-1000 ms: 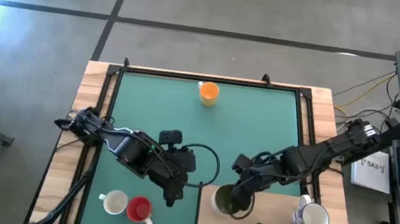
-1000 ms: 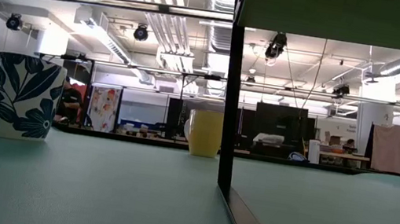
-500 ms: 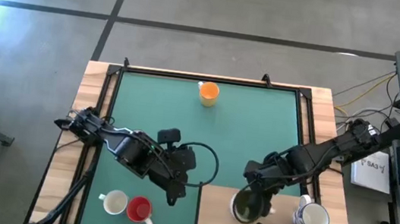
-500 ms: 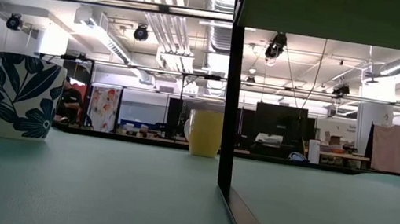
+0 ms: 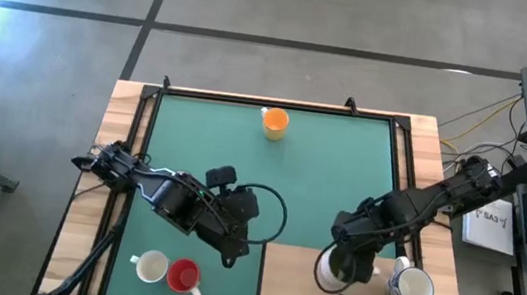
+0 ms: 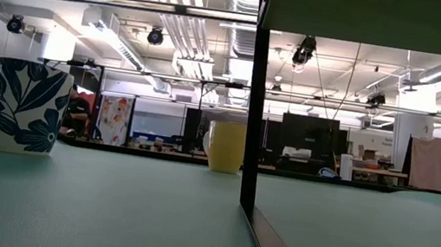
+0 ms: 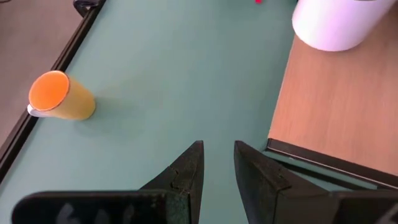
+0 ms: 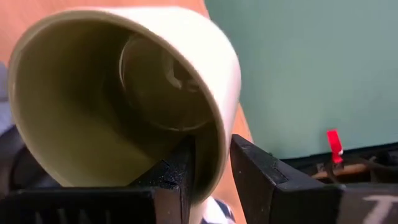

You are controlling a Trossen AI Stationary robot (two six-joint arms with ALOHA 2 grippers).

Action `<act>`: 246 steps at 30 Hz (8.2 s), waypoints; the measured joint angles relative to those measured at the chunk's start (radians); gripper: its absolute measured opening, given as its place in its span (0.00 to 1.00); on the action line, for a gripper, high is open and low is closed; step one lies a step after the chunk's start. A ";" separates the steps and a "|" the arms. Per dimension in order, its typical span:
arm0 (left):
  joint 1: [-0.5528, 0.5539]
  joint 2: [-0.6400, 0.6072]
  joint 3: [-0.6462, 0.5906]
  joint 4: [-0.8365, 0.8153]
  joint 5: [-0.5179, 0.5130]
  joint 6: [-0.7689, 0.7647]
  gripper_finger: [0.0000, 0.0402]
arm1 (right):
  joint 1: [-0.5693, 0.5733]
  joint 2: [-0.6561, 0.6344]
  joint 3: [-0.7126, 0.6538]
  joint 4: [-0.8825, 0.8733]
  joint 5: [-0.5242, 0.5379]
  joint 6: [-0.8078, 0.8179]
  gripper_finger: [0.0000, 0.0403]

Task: Place coffee mugs
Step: Put the white mug on the shelf, then put the yellow mug on the shelf

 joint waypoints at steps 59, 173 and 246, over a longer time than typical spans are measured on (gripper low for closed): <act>-0.008 0.001 0.000 -0.024 -0.032 -0.114 0.18 | -0.065 -0.006 0.002 0.419 0.114 -0.128 0.22; 0.138 -0.498 -0.800 0.047 -0.030 -0.081 0.18 | -0.521 0.211 0.080 0.478 0.227 -0.498 0.22; 0.593 -0.935 -0.846 0.044 -0.120 0.321 0.18 | -0.910 0.421 -0.107 1.003 0.299 -1.073 0.22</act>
